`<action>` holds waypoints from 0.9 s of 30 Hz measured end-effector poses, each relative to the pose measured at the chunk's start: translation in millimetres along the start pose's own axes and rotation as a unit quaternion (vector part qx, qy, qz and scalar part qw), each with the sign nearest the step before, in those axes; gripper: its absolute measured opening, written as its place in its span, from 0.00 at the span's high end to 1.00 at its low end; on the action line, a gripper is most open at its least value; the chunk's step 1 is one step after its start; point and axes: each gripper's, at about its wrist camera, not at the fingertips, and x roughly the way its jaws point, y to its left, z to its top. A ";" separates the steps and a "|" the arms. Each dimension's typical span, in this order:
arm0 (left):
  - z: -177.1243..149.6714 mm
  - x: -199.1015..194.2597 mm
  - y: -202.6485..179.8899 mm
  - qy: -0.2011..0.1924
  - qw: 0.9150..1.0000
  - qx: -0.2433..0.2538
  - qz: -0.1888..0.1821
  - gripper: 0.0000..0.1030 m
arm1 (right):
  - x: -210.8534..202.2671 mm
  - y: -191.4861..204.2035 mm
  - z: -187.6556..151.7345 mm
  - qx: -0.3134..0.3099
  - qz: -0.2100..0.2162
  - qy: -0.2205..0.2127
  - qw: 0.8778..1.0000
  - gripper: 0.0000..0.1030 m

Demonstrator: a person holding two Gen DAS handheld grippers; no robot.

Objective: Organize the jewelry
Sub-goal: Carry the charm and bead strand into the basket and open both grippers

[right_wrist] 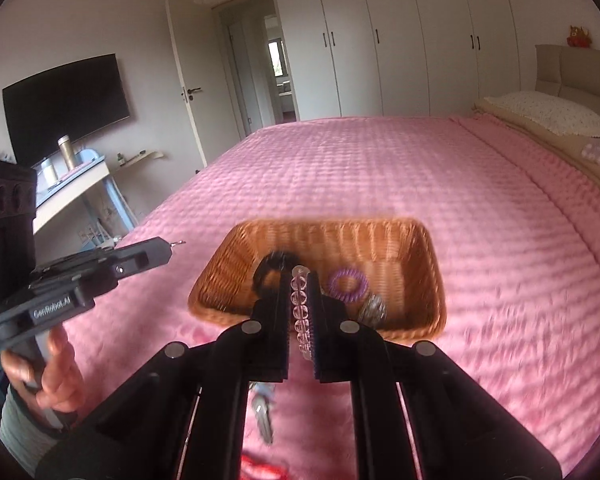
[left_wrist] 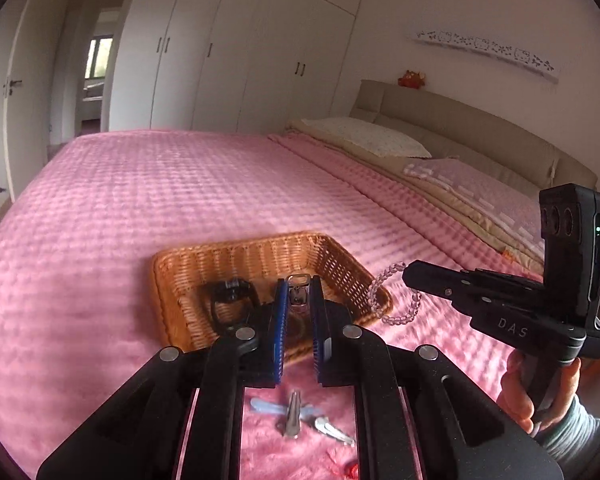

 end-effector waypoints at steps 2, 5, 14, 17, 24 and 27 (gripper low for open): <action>6.8 17.3 -1.8 -0.004 0.999 -0.005 0.031 0.91 | 11.6 -7.8 12.6 0.006 -0.006 0.000 1.000 0.94; 11.6 48.2 2.7 -0.001 0.998 -0.030 0.062 0.91 | 36.7 -18.5 24.9 0.017 -0.015 0.008 1.000 0.94; -8.8 114.3 24.7 0.031 0.987 -0.064 0.141 0.91 | 122.9 -52.0 22.0 0.049 -0.027 0.080 0.995 0.94; -15.6 123.3 29.0 0.041 0.985 -0.059 0.155 0.91 | 141.3 -59.7 12.6 0.057 -0.035 0.096 0.993 0.94; -24.3 132.8 37.4 0.057 0.983 -0.066 0.162 0.91 | 157.0 -71.1 -2.6 0.071 -0.057 0.111 0.990 0.94; -26.2 132.9 38.8 0.060 0.982 -0.067 0.164 0.91 | 156.9 -77.6 -5.6 0.081 -0.056 0.115 0.989 0.94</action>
